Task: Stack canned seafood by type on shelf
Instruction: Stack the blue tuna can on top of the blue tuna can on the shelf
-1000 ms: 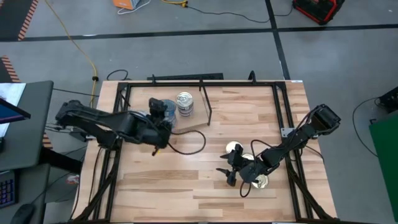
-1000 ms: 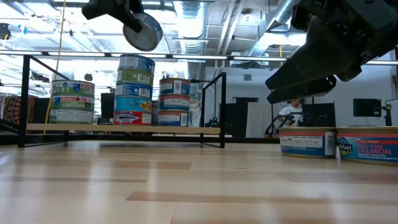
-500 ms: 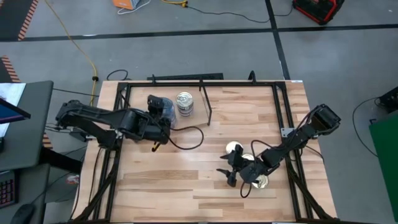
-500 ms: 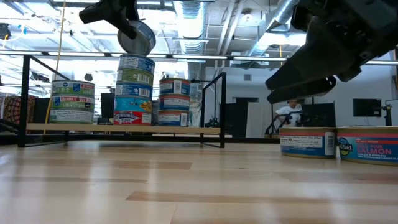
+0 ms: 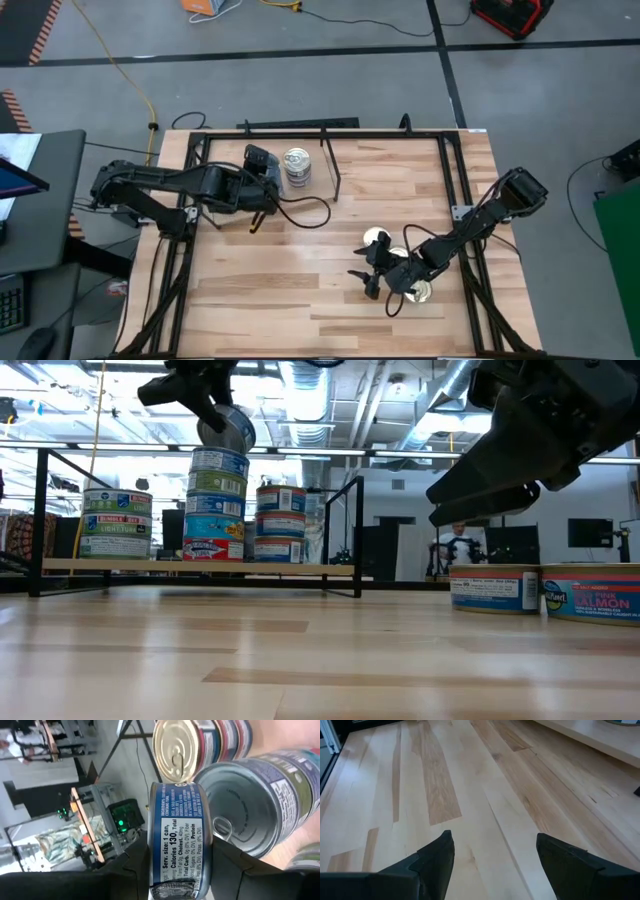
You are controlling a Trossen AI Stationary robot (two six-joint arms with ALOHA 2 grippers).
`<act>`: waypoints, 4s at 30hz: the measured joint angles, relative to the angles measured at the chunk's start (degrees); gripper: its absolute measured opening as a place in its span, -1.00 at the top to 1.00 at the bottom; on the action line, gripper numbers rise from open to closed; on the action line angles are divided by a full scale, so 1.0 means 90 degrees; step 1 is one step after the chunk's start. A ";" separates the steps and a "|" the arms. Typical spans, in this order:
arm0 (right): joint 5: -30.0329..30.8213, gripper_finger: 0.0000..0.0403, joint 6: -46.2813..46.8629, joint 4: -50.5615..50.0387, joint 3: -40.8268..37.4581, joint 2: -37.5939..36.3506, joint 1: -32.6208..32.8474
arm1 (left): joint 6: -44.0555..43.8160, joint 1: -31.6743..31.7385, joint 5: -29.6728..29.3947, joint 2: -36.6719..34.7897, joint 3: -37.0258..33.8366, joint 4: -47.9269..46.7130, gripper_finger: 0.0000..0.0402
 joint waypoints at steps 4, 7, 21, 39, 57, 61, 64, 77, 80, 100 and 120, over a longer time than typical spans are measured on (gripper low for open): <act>-0.0001 -0.52 0.0002 0.0000 0.0000 0.0000 0.0010 | 0.0238 -0.0028 0.0128 -0.0002 0.0000 0.0278 0.30; -0.0002 -0.52 0.0002 0.0002 0.0000 0.0000 0.0012 | 0.0253 -0.0046 0.0135 -0.0002 0.0000 0.0285 0.30; 0.0000 -0.52 0.0019 0.0001 0.0000 0.0000 0.0007 | 0.0236 -0.0171 -0.0211 -0.0016 -0.0848 0.0713 0.30; 0.0000 -0.52 0.0017 0.0010 0.0000 0.0000 -0.0005 | -0.0349 -0.0393 0.0543 -0.0031 -0.0700 0.0649 -0.09; 0.0001 -0.52 0.0017 0.0019 0.0000 0.0000 -0.0005 | -0.1303 -0.0233 0.1165 -0.0034 -0.0136 -0.0342 -0.09; 0.0000 -0.52 0.0017 0.0024 0.0000 0.0000 -0.0005 | -0.1375 -0.0142 0.1337 -0.0070 -0.0136 -0.0356 -0.09; 0.0000 -0.52 0.0015 0.0022 0.0000 0.0000 -0.0005 | -0.1422 -0.0101 0.1373 -0.0107 -0.0134 -0.0365 -0.09; -0.0001 -0.52 -0.0107 0.0152 -0.0002 0.0000 -0.0095 | -0.1929 -0.0053 0.1683 -0.0570 -0.0131 -0.0455 -0.09; -0.0171 -0.52 -0.0377 0.0398 0.0077 0.0000 -0.0421 | -0.2057 -0.0053 0.1692 -0.0759 -0.0131 -0.0453 -0.09; -0.1701 -0.52 -0.3767 0.0736 0.2861 0.1056 -0.2885 | -0.3598 -0.0670 0.2523 -0.2418 -0.1123 0.1137 -0.09; -0.2944 -0.52 -0.3645 0.1217 0.2990 0.1059 -0.4235 | -0.4287 -0.0891 0.1779 -0.4658 -0.3234 0.2750 -0.09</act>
